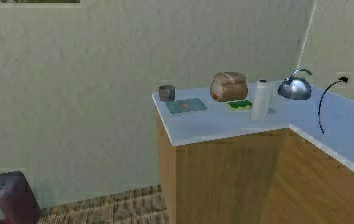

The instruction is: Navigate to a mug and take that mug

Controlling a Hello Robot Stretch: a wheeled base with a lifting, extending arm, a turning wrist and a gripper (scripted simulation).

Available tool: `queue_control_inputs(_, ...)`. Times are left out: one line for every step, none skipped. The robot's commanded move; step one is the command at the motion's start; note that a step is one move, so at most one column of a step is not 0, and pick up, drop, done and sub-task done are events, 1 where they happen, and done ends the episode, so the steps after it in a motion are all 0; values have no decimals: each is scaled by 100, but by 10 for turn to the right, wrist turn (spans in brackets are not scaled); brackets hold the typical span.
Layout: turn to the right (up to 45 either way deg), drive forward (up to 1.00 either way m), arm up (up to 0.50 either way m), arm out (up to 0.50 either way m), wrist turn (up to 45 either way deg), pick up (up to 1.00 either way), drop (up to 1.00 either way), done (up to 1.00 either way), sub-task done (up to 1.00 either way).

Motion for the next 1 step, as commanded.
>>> queue_control_inputs(210,0,0,0,0,0,0,0,0)
